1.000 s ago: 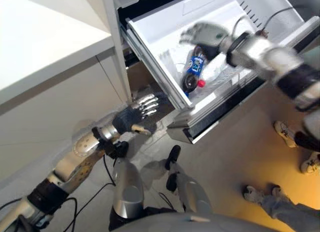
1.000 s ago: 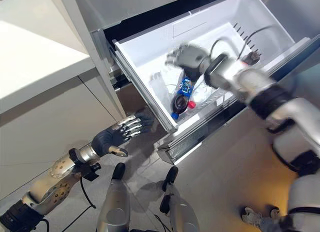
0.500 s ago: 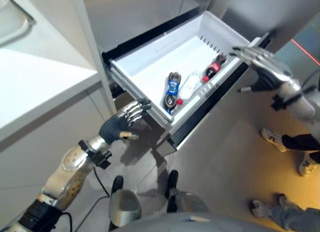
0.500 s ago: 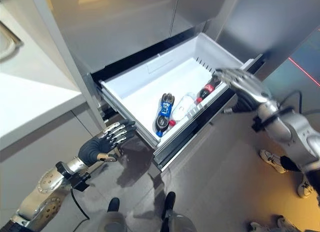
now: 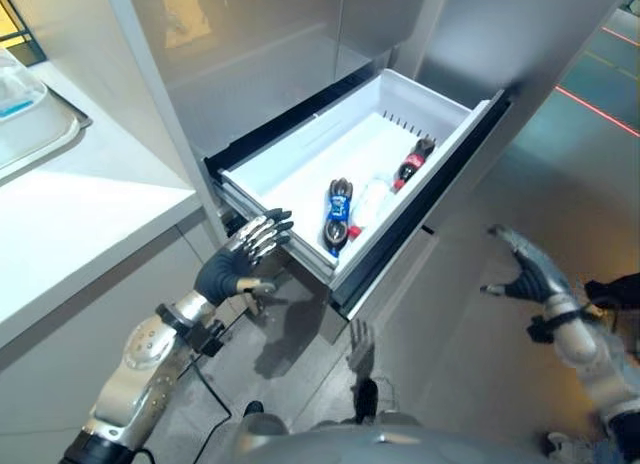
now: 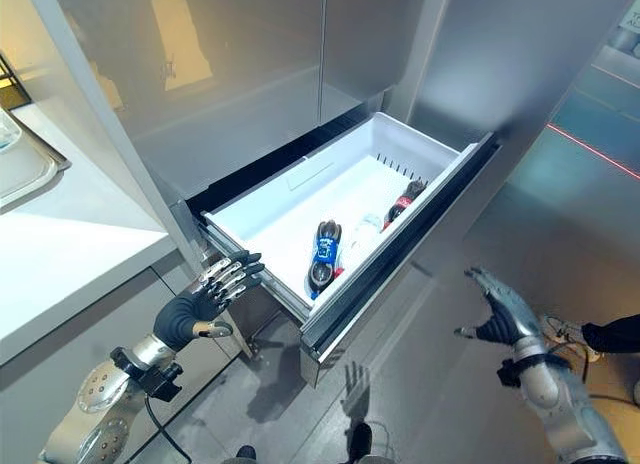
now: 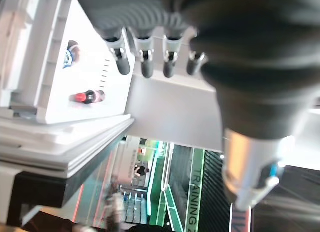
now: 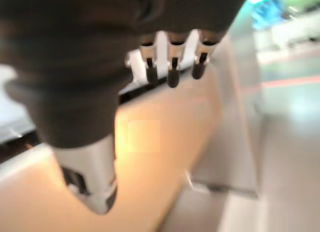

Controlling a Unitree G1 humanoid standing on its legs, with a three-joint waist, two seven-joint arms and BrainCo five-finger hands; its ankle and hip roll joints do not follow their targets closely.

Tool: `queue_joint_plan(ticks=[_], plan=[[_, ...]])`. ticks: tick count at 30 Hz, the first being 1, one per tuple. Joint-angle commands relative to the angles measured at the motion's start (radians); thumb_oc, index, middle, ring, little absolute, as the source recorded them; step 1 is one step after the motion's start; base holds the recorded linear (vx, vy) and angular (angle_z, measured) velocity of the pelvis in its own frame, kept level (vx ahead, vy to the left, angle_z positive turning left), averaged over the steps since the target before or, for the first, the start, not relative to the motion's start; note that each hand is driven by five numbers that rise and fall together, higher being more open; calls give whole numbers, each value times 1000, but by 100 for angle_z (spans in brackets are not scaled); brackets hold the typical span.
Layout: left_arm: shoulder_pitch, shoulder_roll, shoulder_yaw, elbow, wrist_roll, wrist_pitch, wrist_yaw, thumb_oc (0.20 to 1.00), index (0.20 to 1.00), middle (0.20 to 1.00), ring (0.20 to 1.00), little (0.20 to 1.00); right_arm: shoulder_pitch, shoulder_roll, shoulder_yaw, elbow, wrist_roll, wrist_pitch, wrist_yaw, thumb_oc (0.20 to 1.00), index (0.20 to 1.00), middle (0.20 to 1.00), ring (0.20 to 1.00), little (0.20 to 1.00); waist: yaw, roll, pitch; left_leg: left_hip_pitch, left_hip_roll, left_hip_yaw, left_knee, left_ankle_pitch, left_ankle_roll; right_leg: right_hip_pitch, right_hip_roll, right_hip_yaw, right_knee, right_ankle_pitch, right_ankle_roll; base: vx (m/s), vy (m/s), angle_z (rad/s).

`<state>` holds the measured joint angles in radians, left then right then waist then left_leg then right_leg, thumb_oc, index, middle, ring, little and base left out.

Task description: Take the drinks into the refrigerator

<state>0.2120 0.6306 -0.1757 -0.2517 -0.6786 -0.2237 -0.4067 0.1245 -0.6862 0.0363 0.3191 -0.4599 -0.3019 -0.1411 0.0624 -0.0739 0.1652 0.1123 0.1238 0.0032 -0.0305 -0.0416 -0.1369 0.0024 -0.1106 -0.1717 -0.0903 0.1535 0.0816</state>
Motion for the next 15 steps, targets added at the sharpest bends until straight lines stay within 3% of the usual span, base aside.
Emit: queue_joint_plan(ticks=[1, 8, 15], plan=[[-6, -9, -5, -27, 29, -76, 0, 1000, 1000, 1000, 1000, 1000, -123, -12, 59, 57, 30, -10, -15, 200, 200, 200, 200, 200, -1, 9, -5, -11, -79, 31, 26, -47, 102, 84, 39, -18, 123, -170, 18, 0, 0, 0], [-36, -10, -46, -37, 10, -85, 3, 1000, 1000, 1000, 1000, 1000, -336, 68, 321, 264, 53, -2, 39, 200, 200, 200, 200, 200, 37, 23, -9, 1, -87, 26, 14, -43, 104, 97, 28, -22, 118, -165, 22, -1, 1, 1], [-58, 5, -65, -52, 12, -96, 8, 1000, 1000, 1000, 1000, 1000, -542, 110, 496, 385, 31, 3, 64, 200, 200, 200, 200, 200, 82, 27, 2, -3, -91, 7, 11, -38, 106, 95, 20, -44, 134, -170, 22, -3, 0, 3]])
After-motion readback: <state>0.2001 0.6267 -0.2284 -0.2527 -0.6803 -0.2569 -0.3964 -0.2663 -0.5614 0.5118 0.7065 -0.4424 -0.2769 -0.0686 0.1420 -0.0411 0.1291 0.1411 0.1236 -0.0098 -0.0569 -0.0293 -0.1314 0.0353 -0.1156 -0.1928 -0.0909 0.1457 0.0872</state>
